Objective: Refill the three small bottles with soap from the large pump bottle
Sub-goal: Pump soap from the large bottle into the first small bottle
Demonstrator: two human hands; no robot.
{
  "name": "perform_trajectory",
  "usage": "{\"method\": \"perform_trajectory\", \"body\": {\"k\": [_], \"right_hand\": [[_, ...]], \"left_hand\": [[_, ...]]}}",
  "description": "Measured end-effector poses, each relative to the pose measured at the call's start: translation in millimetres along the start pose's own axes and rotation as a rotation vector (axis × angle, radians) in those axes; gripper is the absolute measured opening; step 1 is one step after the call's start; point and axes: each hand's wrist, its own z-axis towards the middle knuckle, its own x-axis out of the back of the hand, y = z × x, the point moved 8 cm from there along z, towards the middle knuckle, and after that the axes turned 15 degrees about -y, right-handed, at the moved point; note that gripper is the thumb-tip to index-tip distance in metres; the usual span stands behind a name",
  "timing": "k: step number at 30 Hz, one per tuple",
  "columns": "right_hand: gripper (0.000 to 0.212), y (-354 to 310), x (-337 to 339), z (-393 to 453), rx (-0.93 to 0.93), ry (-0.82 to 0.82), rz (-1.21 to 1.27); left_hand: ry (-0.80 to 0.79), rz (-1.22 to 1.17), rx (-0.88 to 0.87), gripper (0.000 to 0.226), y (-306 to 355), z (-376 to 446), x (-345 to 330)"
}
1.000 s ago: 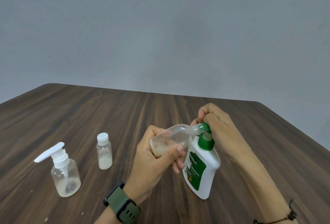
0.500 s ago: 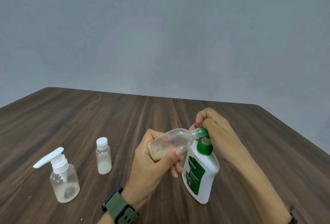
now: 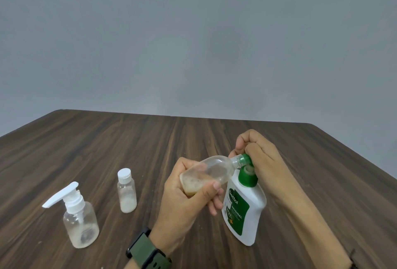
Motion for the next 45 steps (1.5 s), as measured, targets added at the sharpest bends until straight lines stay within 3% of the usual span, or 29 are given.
{"method": "perform_trajectory", "body": {"k": [22,29,34,45], "right_hand": [[0.025,-1.2,1.2,4.7,-0.029,-0.033,-0.095],[0.017,8.0,-6.0,-1.8,-0.031,-0.012,0.015],[0.022,-3.5,1.3,3.0,-0.008,-0.021,-0.066],[0.017,1.5,-0.2,0.3,-0.003,-0.004,0.001]], "left_hand": [[0.019,-0.013,0.006,0.043,-1.4,-1.0,1.5],[0.018,-0.009,0.022,0.043,-5.9,-2.2,2.0],[0.014,-0.011,0.001,0.045,-1.8,-1.3,1.6],[0.026,0.008,0.011,0.042,-2.0,-1.4,0.7]]}}
